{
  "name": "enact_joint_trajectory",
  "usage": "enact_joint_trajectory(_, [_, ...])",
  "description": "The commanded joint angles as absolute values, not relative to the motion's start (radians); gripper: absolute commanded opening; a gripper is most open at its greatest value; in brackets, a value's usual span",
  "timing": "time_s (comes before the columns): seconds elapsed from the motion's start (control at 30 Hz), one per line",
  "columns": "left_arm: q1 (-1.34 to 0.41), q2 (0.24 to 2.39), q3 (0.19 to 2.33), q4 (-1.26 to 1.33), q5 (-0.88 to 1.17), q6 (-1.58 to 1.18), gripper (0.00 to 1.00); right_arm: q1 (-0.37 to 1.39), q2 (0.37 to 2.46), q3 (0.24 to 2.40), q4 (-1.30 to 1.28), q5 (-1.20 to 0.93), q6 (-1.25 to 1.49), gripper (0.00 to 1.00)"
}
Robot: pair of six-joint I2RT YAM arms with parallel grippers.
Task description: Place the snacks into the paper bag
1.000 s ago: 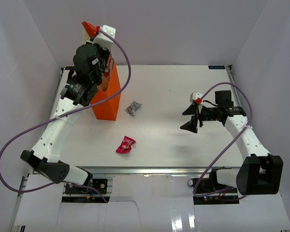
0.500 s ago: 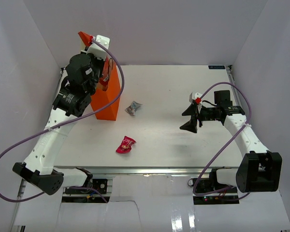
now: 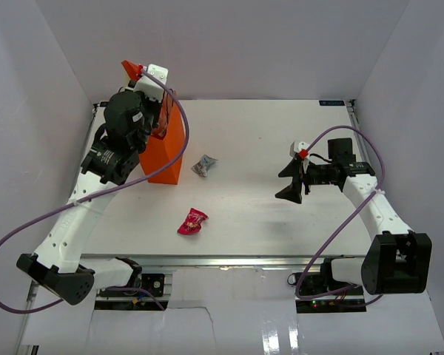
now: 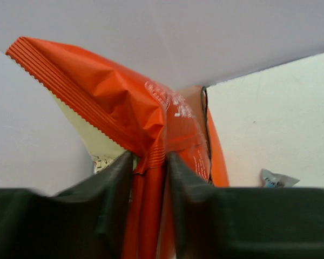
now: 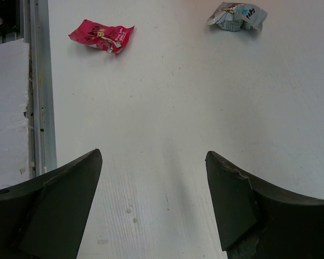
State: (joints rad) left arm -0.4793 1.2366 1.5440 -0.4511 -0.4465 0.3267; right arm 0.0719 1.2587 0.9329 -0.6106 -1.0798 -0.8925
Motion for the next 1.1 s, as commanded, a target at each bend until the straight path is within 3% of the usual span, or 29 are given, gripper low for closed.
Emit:
enact_joint_trajectory(0.0, [-0.474, 1.213, 1.571, -0.407, -0.437, 0.295, 0.49, 0.067, 1.267, 0.927, -0.598, -1.104, -0.884, 0.83])
enact_joint_trajectory(0.07, [-0.474, 1.219, 1.588, -0.406, -0.449, 0.276, 0.64, 0.072, 1.269, 0.930, -0.595, -1.089, -0.874, 0.83])
enact_joint_trajectory(0.1, [-0.474, 1.227, 1.606, -0.407, -0.451, 0.256, 0.77, 0.075, 1.273, 0.933, -0.588, -1.082, -0.858, 0.83])
enact_joint_trajectory(0.2, [-0.474, 1.239, 1.655, -0.413, -0.449, 0.204, 0.89, 0.092, 1.287, 0.949, -0.589, -1.054, -0.833, 0.83])
enact_joint_trajectory(0.33, [-0.474, 1.236, 1.712, -0.433, -0.442, 0.137, 0.96, 0.135, 1.321, 0.988, -0.588, -1.010, -0.790, 0.82])
enact_joint_trajectory(0.57, [-0.474, 1.060, 1.609, -0.466, -0.341, -0.078, 0.98, 0.276, 1.459, 1.126, -0.533, -0.872, -0.571, 0.80])
enact_joint_trajectory(0.8, [-0.474, 0.712, 1.095, -0.494, -0.189, -0.438, 0.98, 0.443, 1.751, 1.421, -0.390, -0.608, 0.083, 0.84])
enact_joint_trajectory(1.07, [-0.474, 0.419, 0.750, -0.557, -0.068, -0.817, 0.98, 0.574, 2.038, 1.669, -0.315, -0.466, 0.412, 0.88])
